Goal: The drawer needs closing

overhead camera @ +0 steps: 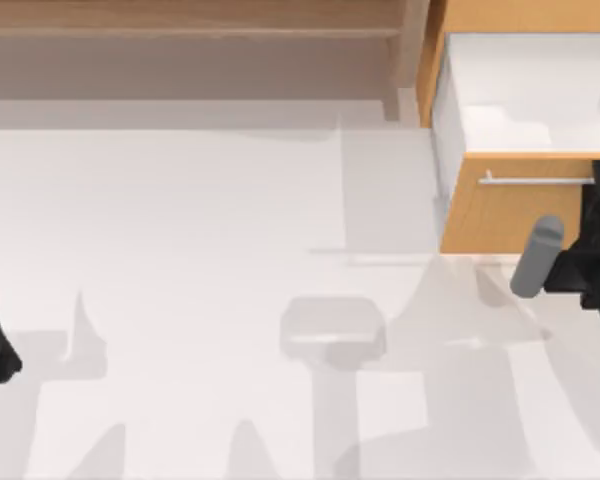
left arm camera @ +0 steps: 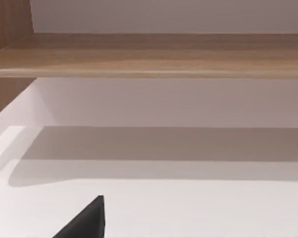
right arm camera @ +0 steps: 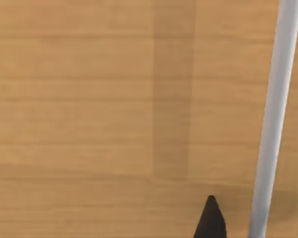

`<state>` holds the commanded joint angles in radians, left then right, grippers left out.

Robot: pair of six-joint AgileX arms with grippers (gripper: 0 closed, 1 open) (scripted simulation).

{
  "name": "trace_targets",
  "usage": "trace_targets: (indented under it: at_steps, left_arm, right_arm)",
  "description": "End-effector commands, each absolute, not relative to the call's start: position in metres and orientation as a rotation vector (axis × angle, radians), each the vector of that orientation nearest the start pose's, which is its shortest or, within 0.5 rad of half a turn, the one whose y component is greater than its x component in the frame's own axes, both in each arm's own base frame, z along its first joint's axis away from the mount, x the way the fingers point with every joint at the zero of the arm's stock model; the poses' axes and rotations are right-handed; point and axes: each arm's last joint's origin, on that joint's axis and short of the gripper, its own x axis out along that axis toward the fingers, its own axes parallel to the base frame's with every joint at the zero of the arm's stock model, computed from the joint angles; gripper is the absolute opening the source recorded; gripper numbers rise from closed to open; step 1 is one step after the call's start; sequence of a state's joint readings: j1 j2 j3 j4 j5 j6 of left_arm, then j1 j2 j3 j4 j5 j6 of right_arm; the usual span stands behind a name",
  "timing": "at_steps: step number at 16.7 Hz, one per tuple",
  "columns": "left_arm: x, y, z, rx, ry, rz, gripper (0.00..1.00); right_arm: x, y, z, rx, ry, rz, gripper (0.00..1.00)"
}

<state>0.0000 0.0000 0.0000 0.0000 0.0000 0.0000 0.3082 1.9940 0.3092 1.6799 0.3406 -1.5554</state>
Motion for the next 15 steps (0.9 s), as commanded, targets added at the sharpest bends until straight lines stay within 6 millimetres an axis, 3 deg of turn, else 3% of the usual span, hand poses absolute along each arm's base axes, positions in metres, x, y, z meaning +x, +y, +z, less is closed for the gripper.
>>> trace_targets:
  at_steps: [2,3,12,15]
  left_arm:
    - [0.106,-0.001,0.160,0.000,0.000,0.000,1.00]
    - [0.106,-0.001,0.160,0.000,0.000,0.000,1.00]
    - [0.106,-0.001,0.160,0.000,0.000,0.000,1.00]
    - [0.106,-0.001,0.160,0.000,0.000,0.000,1.00]
  right_arm:
    - [0.253,0.071,0.089,-1.571,0.008,-0.008,0.02]
    - [0.253,0.071,0.089,-1.571,0.008,-0.008,0.00]
    - [0.253,0.071,0.088,-1.569,0.010,-0.003,0.00]
    - [0.267,0.073,0.089,-1.568,0.003,-0.007,0.00]
